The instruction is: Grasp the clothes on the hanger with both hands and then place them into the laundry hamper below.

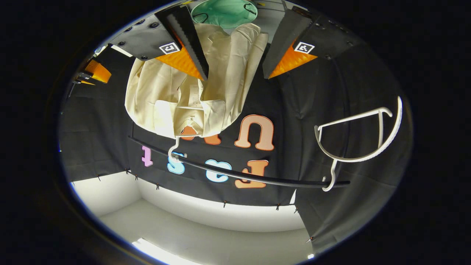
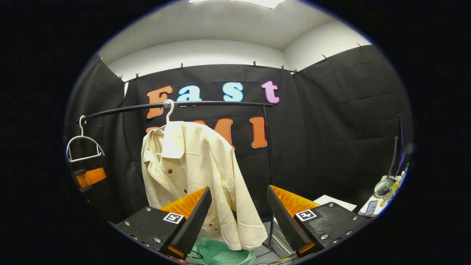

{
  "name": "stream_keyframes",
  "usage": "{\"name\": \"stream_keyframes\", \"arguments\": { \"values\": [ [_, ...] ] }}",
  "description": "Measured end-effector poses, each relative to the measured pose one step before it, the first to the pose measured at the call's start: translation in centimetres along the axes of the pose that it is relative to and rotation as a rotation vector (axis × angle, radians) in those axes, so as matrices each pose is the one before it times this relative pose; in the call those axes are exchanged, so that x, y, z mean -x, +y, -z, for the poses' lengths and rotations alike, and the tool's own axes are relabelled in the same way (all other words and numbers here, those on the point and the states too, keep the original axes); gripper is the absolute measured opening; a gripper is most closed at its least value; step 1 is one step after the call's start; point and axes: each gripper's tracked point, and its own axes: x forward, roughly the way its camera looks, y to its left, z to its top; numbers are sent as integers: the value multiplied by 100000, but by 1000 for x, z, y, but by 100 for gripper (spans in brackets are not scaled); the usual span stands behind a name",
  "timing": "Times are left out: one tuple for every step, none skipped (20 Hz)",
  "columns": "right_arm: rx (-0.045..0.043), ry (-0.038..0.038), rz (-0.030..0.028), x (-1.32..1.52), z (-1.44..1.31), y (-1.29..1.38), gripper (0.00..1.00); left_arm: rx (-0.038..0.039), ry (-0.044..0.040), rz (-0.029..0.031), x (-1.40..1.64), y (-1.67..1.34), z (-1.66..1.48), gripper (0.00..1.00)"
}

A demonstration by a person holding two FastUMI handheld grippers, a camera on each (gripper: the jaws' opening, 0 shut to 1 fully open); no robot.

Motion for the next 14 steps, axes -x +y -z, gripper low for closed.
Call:
{"name": "stream_keyframes", "arguments": {
  "values": [
    [-24, 270, -821, -311, 43, 596, 95, -123, 403, 123, 0, 66, 75, 96],
    [-2, 349, -817, -208, 66, 755, 94, -128, 524, 72, -120, 48, 144, 93],
    [67, 433, -1005, -290, 267, 717, 94, -47, 266, 38, -10, 102, 37, 97],
    [43, 396, -1180, -420, 245, 747, 94, -6, 87, -115, -68, 110, 14, 93],
    [-51, 217, -1237, -466, 105, 812, 95, 120, -55, -110, 12, 115, -16, 93],
    [90, 285, -1105, -121, 113, 708, 94, 132, 36, -293, -51, 82, 40, 93],
    [217, 399, -1021, -324, 166, 592, 94, 128, 186, -461, 9, 168, 46, 93],
    [210, 631, -747, -250, 188, 655, 94, 144, 23, -407, -50, 97, 36, 97],
    [-29, 439, -1063, -467, 238, 788, 94, 249, -45, -360, -12, 176, -54, 97],
    [-153, 344, -1191, -490, 172, 831, 95, 282, -43, -378, 60, 209, -6, 97],
    [-118, 83, -1235, -576, 86, 782, 95, 165, -1, -468, 49, 252, 3, 97],
    [61, -63, -1030, -635, -56, 481, 95, 74, 37, -615, 37, 338, -38, 97],
    [192, 38, -940, -777, 159, 675, 94, -54, 76, -833, 16, 403, -62, 97],
    [199, -88, -1010, -423, 144, 641, 94, -366, -139, -949, 70, 419, -53, 97]
  ]
}}
